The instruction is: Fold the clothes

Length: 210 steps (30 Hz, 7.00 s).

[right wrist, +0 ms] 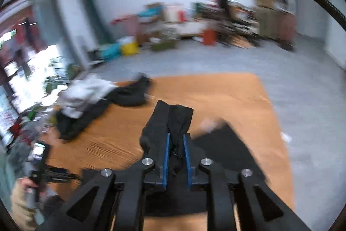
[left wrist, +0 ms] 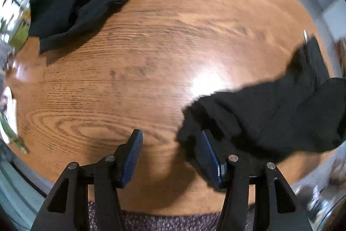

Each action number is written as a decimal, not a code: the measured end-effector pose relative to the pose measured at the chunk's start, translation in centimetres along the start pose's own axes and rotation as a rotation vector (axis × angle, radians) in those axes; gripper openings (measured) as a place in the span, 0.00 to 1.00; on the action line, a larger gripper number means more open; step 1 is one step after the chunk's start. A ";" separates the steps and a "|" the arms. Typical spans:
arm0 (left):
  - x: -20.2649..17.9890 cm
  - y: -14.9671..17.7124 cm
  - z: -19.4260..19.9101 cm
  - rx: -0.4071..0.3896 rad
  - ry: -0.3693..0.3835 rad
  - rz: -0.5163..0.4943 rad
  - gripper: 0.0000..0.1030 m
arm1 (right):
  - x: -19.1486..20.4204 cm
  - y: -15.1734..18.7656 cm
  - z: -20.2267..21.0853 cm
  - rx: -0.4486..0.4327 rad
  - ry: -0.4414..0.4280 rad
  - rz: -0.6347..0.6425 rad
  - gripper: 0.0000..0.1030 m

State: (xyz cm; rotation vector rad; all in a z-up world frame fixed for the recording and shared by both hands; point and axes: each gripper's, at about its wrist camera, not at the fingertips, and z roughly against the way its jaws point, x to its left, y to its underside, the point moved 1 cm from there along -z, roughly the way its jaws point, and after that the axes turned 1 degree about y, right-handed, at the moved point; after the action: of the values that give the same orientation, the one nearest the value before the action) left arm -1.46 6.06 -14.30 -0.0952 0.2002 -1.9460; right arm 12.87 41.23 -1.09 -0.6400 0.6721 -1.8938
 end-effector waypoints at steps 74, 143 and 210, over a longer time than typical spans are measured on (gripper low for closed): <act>6.2 -10.5 -1.7 -0.203 0.272 0.437 0.31 | 14.8 -2.8 -31.1 0.366 -0.207 0.058 0.51; -5.4 -1.0 -7.7 -0.127 -0.001 -0.036 0.63 | -0.5 14.4 -9.6 0.498 0.065 0.162 0.97; 9.7 -1.5 -6.1 -0.056 0.532 0.867 0.68 | 21.1 14.6 -11.1 0.137 -0.581 0.435 0.52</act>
State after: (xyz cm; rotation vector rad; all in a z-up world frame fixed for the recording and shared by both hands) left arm -7.45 -1.81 -20.29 0.4173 0.5455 -1.0634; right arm 6.53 18.57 -16.15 -0.8304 0.2698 -1.2520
